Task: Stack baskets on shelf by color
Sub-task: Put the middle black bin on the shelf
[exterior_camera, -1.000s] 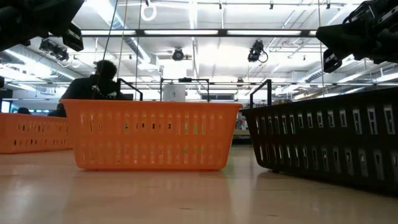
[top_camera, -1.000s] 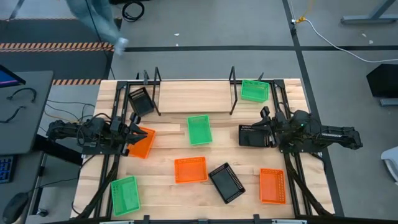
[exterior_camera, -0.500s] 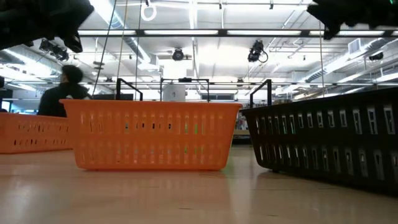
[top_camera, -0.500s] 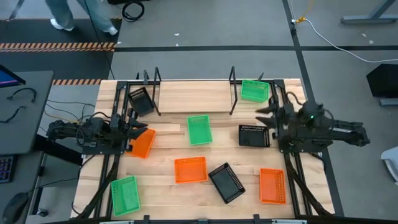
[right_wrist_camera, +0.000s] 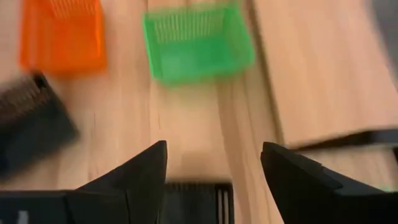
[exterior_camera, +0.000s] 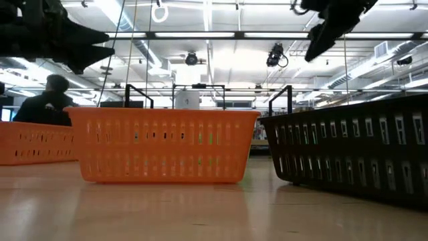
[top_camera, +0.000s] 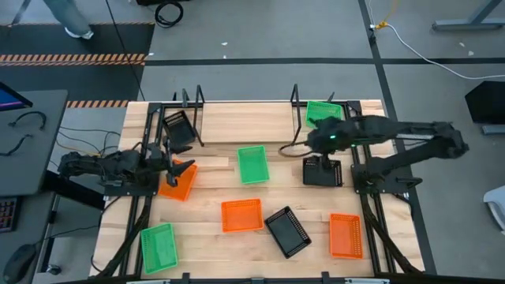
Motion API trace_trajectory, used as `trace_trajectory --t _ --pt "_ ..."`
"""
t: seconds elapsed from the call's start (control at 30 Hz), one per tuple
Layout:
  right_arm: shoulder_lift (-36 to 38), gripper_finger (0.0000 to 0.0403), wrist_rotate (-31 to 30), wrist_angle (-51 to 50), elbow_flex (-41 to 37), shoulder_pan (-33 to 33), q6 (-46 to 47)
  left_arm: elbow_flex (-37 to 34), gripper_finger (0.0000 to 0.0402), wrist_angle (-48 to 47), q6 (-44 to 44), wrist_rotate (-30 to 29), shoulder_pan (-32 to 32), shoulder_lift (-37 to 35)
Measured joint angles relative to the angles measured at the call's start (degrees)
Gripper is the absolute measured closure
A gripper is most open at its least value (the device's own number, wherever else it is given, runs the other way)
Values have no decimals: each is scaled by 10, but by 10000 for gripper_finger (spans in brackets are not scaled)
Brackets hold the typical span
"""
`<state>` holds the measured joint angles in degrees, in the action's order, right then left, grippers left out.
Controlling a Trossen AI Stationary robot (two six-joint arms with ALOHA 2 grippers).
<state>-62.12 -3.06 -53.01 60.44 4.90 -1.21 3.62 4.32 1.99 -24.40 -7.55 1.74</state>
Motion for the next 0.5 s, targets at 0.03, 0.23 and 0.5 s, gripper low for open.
trace_trajectory --t 0.03,0.23,0.5 --pt "-24 134 -6 -34 18 -6 3 9 128 -12 2 -9 0 10" --pt "-133 133 -25 -209 82 -55 68 56 118 -29 3 -45 0 86" --pt "-202 133 13 -230 80 -127 172 159 117 -38 -5 -85 6 237"
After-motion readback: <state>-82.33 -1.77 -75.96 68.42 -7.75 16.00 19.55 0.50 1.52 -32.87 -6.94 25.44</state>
